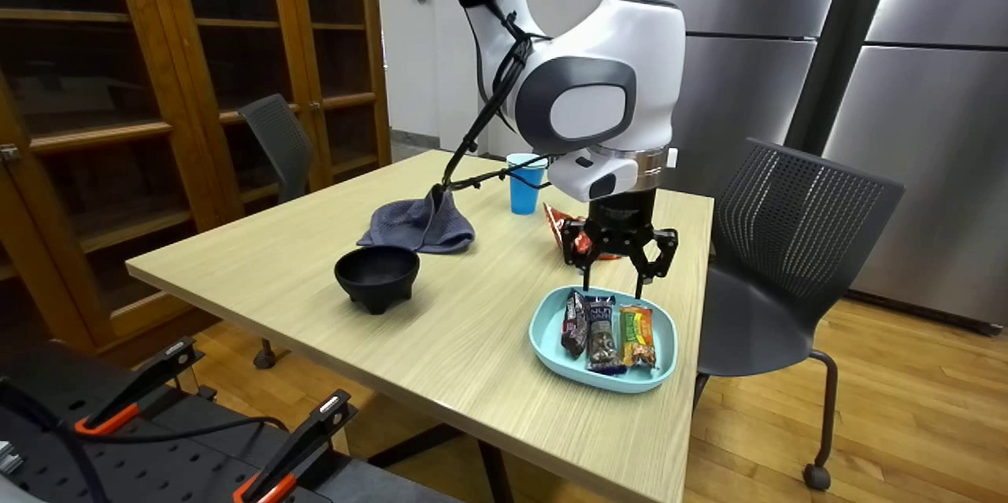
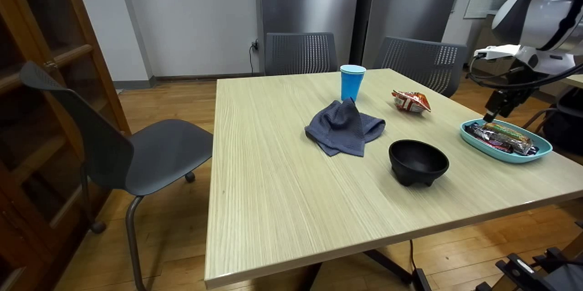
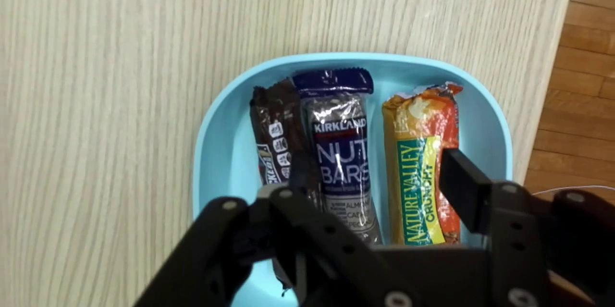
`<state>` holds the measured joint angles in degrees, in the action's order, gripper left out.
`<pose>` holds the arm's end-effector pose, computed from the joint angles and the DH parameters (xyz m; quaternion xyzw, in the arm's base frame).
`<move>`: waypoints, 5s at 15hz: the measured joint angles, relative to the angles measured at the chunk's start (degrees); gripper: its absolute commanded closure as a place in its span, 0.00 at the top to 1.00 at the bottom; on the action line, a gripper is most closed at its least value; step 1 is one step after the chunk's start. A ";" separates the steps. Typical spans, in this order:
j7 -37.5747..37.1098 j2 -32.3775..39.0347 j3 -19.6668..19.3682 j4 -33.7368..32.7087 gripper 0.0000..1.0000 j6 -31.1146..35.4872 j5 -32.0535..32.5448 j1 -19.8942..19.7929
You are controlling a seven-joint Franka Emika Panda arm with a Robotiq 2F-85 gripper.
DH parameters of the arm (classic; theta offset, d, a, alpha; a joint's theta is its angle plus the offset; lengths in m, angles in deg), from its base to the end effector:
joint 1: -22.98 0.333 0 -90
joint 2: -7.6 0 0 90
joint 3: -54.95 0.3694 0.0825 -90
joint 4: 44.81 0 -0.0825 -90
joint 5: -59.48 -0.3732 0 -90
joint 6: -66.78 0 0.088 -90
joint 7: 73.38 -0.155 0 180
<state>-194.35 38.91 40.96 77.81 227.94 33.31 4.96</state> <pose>0.5076 -0.3338 0.1737 -0.0467 0.9953 -0.0378 0.0762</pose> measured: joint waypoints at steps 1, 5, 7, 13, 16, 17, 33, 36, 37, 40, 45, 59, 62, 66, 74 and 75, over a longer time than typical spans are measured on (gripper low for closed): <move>0.03 -0.23 0.37 0.00 1.00 -0.12 -0.01 0.05; 0.74 -1.49 3.54 0.04 1.00 -0.13 -0.43 0.53; 2.20 -2.01 5.93 0.03 1.00 -0.12 -1.32 0.91; 8.99 -2.51 12.48 -0.24 1.00 -0.12 -4.83 2.11; 13.02 -2.50 15.04 -0.58 1.00 -0.18 -6.47 3.10; 14.51 -2.50 15.90 -0.71 1.00 -0.21 -7.27 3.37; 33.55 4.69 17.28 -7.36 1.00 -2.80 -10.71 7.00; 35.84 6.61 17.12 -8.79 1.00 -2.81 -10.71 7.57; 36.50 7.14 17.11 -9.22 1.00 -2.81 -10.71 7.71; 38.03 8.41 17.07 -10.41 1.00 -2.84 -10.71 8.04; 39.56 9.34 16.96 -11.51 0.51 -2.92 -10.71 8.22; 40.22 9.63 15.94 -12.55 0.01 -3.55 -10.71 9.17; 40.89 8.70 15.95 -12.51 0.01 -2.87 -10.71 9.73; 42.97 6.28 16.08 -11.49 0.01 0.76 -10.72 10.59; 47.50 2.04 17.40 -7.89 0.01 10.97 -10.82 10.23; 47.79 1.79 17.87 -7.61 0.01 12.09 -10.82 9.88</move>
<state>-146.56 40.70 58.83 70.20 240.02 22.48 14.83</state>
